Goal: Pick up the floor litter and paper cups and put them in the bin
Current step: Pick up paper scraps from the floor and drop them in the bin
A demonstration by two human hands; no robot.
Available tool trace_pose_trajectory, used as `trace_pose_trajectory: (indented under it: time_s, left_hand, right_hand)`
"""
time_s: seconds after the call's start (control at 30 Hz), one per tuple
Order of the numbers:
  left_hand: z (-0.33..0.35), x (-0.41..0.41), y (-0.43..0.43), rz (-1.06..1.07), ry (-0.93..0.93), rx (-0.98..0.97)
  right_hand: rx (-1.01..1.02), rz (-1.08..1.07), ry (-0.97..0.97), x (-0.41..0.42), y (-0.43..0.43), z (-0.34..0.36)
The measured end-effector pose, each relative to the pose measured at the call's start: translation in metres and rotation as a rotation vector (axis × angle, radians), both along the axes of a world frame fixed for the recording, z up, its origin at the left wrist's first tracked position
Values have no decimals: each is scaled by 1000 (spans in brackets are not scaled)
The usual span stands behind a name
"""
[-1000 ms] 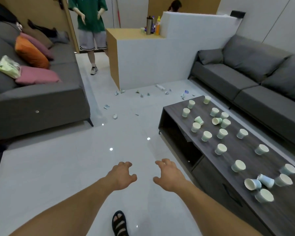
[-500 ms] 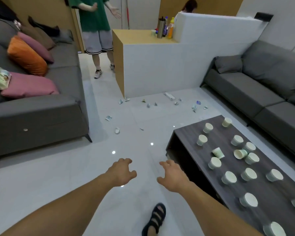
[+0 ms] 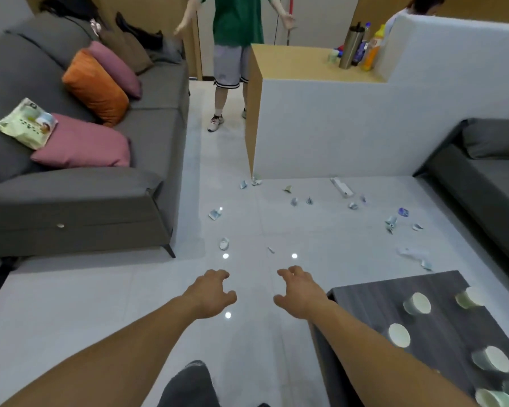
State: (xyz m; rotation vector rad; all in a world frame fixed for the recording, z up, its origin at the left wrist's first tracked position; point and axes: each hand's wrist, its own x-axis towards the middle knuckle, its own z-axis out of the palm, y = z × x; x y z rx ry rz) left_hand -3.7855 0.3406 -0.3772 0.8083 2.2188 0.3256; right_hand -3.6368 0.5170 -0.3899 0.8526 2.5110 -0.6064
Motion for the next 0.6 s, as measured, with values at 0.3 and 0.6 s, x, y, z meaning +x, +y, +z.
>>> trace_pose_trajectory:
  time_s: [0.3, 0.6]
  left_hand:
    - [-42, -134, 113, 28, -83, -39]
    - [-53, -235, 230, 14, -106, -81]
  right_hand:
    - [-12, -3, -113, -119, 119, -33]
    - [-72, -39, -175, -207, 233, -56]
